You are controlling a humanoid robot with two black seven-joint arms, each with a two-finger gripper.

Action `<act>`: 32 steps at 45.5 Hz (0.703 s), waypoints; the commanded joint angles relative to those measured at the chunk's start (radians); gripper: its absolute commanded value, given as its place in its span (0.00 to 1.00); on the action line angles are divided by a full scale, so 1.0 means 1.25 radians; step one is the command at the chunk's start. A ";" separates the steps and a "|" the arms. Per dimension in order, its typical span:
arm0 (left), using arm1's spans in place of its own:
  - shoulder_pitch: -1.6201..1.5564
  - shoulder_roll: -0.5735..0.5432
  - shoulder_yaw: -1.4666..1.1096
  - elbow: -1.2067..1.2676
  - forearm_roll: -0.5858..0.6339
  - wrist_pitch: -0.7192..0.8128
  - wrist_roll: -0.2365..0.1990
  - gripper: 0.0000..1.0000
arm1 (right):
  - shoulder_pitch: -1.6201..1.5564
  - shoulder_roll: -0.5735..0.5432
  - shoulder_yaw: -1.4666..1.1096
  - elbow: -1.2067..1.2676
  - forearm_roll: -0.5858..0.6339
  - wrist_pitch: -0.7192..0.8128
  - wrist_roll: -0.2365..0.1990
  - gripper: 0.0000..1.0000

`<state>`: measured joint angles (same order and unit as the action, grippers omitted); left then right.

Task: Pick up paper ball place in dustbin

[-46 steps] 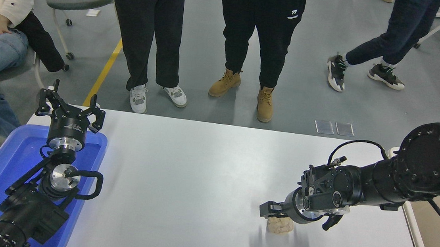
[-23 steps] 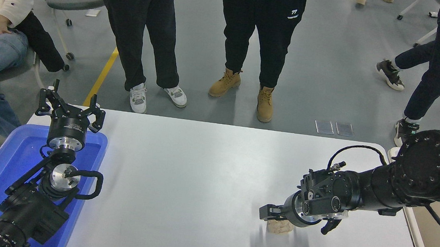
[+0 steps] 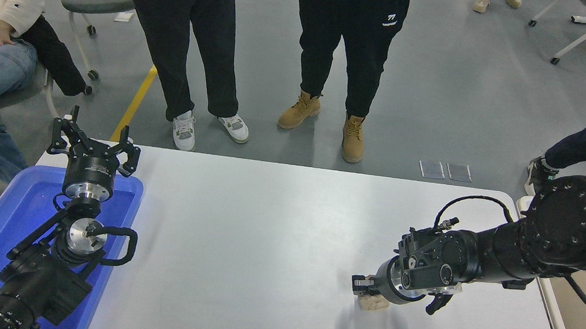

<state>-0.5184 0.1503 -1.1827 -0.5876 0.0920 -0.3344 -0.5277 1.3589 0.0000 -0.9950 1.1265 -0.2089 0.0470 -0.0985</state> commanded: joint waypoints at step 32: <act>0.000 0.000 0.000 0.000 0.000 0.000 0.000 0.99 | 0.609 -0.251 -0.058 0.335 -0.007 0.350 -0.007 0.00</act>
<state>-0.5184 0.1504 -1.1827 -0.5881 0.0921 -0.3344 -0.5277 1.8456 -0.2048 -1.0259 1.4667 -0.2174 0.2627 -0.1047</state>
